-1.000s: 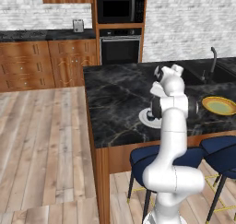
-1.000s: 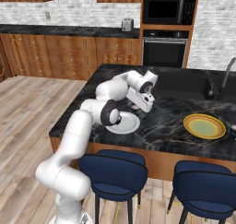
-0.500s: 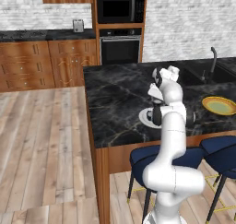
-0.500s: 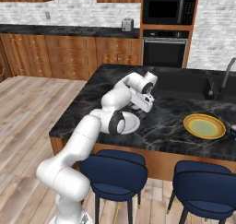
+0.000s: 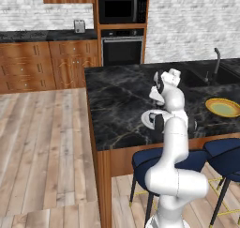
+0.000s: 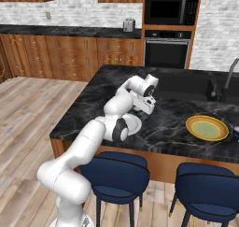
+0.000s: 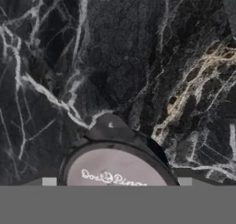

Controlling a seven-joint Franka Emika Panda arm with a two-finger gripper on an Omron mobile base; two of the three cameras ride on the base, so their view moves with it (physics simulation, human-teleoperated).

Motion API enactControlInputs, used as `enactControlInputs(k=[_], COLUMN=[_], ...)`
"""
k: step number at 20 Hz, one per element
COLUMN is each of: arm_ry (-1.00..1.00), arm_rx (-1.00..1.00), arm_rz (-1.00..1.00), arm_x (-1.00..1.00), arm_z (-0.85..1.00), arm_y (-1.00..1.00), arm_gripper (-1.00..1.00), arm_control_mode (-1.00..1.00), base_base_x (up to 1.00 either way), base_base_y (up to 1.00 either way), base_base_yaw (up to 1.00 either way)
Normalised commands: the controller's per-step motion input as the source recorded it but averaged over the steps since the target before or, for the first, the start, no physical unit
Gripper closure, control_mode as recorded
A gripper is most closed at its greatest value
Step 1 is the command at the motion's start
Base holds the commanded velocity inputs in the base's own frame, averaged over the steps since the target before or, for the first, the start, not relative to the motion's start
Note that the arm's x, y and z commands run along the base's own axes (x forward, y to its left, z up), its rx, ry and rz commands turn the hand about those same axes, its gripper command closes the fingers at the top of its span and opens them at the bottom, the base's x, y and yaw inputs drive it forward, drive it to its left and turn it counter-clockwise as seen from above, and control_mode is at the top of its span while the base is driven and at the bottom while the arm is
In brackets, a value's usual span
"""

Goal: Place two yogurt containers on each plate.

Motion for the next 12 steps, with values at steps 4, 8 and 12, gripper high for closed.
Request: enactControlInputs(k=[4, 8, 12], arm_ry=[-0.01, 0.00, -0.08], arm_rx=[0.00, 0.03, 0.00], arm_rz=[0.05, 0.07, 0.05], arm_x=[0.08, -0.13, -0.59], arm_z=[0.05, 0.48, 0.64], arm_y=[-0.01, 0.00, 0.00], arm_gripper=[1.00, 1.00, 1.00], arm_control_mode=[-1.00, -1.00, -1.00], base_base_x=[0.00, 0.00, 0.00], base_base_y=[0.00, 0.00, 0.00], base_base_yaw=[0.00, 0.00, 0.00])
